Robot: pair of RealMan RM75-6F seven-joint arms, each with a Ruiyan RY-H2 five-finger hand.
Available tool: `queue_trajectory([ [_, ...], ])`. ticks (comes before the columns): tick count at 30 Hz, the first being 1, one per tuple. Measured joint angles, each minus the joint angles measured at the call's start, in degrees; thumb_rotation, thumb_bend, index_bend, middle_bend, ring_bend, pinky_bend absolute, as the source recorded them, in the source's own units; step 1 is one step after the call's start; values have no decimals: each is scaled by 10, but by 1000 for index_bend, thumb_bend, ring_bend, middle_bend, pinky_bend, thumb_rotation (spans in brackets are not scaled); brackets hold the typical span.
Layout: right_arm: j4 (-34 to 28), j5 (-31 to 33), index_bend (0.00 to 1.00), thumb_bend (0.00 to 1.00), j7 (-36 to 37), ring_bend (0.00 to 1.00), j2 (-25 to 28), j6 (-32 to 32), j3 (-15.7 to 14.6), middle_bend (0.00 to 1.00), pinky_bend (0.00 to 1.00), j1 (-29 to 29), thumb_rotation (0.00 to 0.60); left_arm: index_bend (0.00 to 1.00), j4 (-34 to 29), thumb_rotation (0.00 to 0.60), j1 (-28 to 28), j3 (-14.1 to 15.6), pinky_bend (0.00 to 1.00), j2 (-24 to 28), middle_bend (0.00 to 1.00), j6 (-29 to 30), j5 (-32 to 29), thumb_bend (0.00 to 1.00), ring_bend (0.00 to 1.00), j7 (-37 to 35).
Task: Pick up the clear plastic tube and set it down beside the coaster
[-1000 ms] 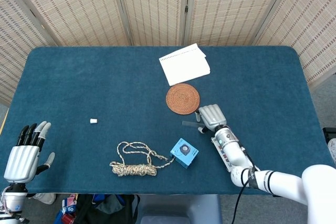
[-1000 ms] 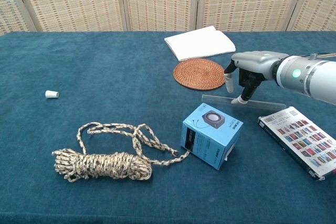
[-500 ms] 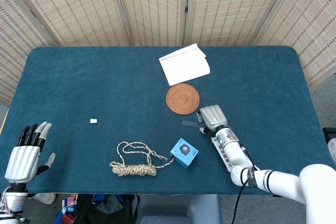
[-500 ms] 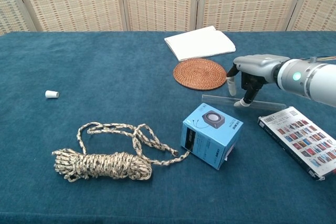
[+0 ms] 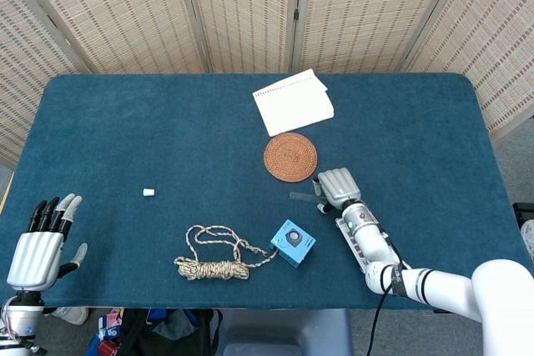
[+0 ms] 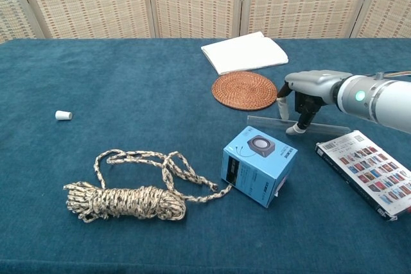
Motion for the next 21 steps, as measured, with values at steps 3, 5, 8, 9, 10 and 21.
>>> queue_trajectory([
  [3,1,5,529,212,-2,1000,0,-1,-1,1000,1000,2,600,11,0,600,0,0,0,0,0,0,0,327,0,-1],
  [5,2,8,529,212,-3,1000,0,-2,-2,1000,1000,2,600,11,1,600,0,0,0,0,0,1,0,327,0,-1],
  [8,3,13,529,252,-6,1000,0,-3,-3,1000,1000,4,600,11,2,600,1,0,0,-1,0,1,-1,327,0,0],
  [9,3,15,529,272,-6,1000,0,-3,-3,1000,1000,4,600,11,2,600,1,0,0,-1,0,1,-1,327,0,0],
  [10,3,16,529,281,-7,1000,0,-3,-3,1000,1000,5,600,10,2,600,0,0,0,-2,0,1,-2,327,0,0],
  [21,3,26,529,374,-8,1000,2,-4,-6,1000,1000,7,600,10,3,600,-1,0,0,-3,0,-1,-1,327,0,1],
])
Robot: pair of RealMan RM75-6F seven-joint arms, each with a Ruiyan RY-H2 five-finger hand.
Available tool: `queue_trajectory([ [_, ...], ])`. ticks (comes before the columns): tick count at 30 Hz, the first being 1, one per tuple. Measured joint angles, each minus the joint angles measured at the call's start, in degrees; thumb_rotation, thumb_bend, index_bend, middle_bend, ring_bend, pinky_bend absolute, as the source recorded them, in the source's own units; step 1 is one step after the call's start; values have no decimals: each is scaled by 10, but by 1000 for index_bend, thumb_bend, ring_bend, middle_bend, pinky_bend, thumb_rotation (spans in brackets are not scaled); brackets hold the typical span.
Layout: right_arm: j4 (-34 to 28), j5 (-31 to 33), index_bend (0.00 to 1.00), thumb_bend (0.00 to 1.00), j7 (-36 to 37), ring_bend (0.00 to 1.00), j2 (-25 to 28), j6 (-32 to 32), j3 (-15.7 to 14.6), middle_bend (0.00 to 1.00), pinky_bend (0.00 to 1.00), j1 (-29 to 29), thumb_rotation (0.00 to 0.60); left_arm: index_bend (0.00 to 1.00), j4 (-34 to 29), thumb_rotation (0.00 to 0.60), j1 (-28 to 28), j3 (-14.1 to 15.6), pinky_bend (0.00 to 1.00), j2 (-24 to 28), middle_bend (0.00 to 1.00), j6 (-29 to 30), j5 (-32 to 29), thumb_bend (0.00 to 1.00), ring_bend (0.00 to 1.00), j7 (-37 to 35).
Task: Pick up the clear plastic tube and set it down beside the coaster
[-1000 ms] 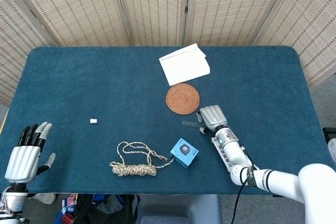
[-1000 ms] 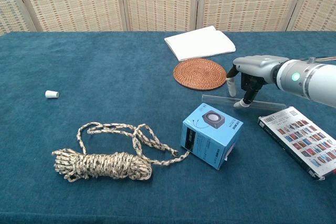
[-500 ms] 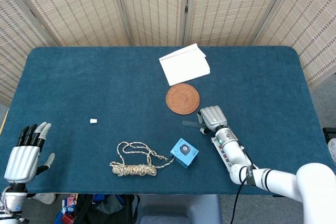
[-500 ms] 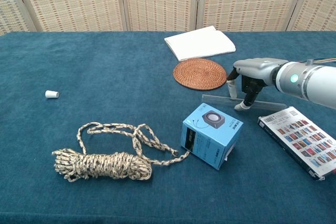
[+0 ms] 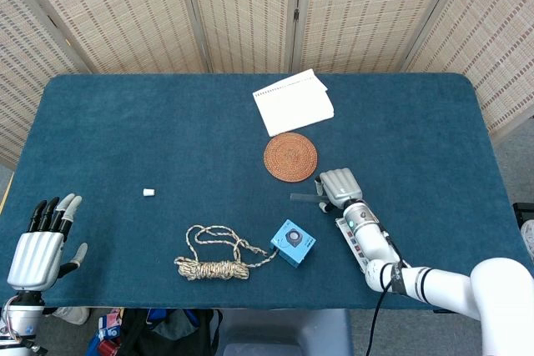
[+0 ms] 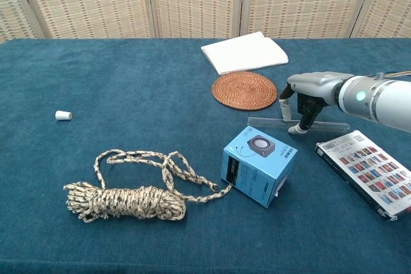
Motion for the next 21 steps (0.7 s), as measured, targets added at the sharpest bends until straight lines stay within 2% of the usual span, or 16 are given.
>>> queue_trajectory([
  [11,-2,-9,540,722,13,1000,7,1,2,1000,1000,-2,600,10,0,600,-1,-3,0,0,0,1,0,327,0,-1],
  [21,-42,-44,663,885,39,1000,47,19,11,1000,1000,-12,600,10,0,600,-18,-12,0,8,0,-15,2,327,0,-2],
])
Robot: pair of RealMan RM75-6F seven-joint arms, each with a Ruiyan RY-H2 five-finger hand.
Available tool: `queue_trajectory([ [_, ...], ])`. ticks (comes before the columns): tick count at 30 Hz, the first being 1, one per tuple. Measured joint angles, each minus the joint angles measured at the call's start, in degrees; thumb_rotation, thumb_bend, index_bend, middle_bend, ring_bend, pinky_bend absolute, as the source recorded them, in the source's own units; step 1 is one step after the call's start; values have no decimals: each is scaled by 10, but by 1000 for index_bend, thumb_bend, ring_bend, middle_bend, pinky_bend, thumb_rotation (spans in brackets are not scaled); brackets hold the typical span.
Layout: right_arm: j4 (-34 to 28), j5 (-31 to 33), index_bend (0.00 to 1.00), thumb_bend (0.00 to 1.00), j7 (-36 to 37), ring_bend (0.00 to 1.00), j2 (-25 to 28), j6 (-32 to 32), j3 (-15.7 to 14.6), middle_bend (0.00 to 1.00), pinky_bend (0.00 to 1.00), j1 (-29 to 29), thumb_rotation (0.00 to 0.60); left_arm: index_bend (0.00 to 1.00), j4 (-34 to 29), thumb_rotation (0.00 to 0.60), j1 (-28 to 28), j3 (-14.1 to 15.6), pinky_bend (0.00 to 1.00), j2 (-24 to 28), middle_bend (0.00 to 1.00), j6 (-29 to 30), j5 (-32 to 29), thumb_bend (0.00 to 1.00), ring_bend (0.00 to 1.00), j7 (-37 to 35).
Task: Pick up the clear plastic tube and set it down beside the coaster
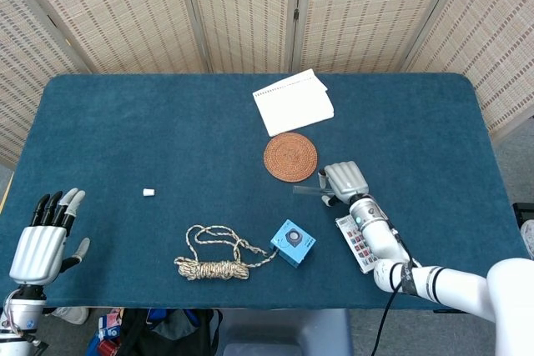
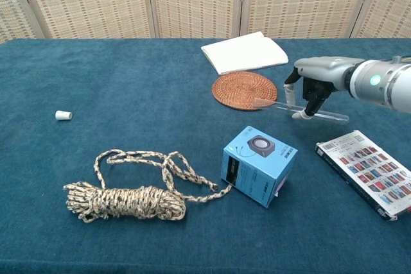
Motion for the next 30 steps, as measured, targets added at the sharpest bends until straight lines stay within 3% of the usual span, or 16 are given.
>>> queue_trajectory([
  [9,-53,-40,724,960,24,1000,57,30,10,1000,1000,-17,600,17,4,600,-58,-34,0,15,0,-62,-13,327,3,-12],
  [11,-67,-46,724,962,25,1000,73,37,11,1000,1000,-22,600,31,10,600,-75,-43,15,16,12,-77,-16,327,48,-18],
  [15,-100,-55,724,963,25,1000,109,53,11,1000,1000,-33,600,94,39,600,-113,-61,216,12,155,-119,-24,327,250,-38],
  [19,-131,-61,724,962,20,1000,139,68,9,1000,1000,-42,600,155,70,600,-150,-71,442,7,289,-174,-39,327,375,-52],
  [22,-152,-63,724,963,13,1000,159,77,7,1000,1000,-48,600,199,96,600,-180,-76,627,2,457,-219,-53,327,517,-55],
  [26,-171,-63,724,962,8,1000,177,85,4,1000,1000,-56,600,263,124,600,-210,-73,804,-3,663,-273,-69,327,689,-54],
  [30,-176,-62,724,962,6,1000,184,85,1,1000,1000,-59,600,276,141,595,-233,-57,942,-2,781,-333,-79,327,813,-54],
])
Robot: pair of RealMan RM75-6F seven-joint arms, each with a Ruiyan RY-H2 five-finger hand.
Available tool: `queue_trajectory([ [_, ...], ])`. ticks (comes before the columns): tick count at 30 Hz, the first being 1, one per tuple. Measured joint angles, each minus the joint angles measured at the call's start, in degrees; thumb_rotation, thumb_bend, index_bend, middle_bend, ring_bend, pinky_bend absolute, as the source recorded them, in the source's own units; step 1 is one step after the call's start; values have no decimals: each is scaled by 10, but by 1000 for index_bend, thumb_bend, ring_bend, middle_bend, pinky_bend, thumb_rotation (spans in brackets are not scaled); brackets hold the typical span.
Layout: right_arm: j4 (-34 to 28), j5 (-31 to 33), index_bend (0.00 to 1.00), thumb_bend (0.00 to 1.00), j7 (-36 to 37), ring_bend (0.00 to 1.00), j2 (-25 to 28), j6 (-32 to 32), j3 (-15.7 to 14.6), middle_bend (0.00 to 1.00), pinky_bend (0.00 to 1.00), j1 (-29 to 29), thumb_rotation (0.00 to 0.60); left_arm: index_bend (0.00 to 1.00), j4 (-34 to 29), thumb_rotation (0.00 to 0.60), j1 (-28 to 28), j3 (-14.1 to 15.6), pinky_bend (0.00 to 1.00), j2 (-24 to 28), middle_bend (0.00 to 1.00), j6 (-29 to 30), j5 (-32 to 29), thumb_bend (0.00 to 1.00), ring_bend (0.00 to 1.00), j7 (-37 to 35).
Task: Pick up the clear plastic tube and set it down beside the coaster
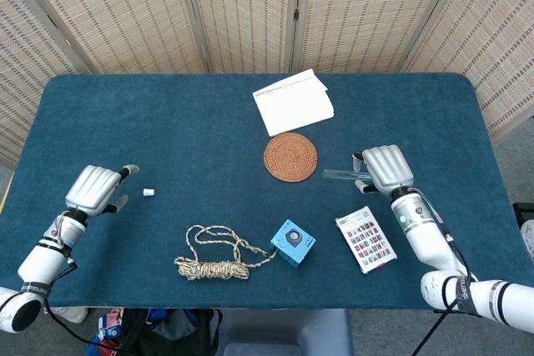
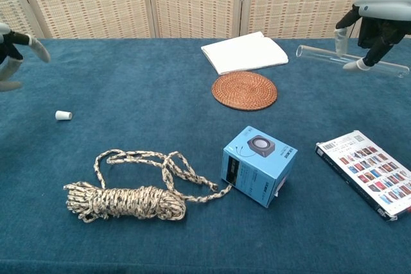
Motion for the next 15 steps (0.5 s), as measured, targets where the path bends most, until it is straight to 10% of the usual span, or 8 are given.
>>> queue_trajectory([
  [6,1,-2,724,962,1,1000,-2,-2,-2,1000,1000,-1,600,199,12,203,-27,23,1000,9,883,-88,-33,373,925,-11],
  [15,6,-3,724,962,8,1000,-5,-3,-3,1000,1000,-4,600,146,21,74,-67,56,1000,17,920,-185,-111,452,963,-11],
])
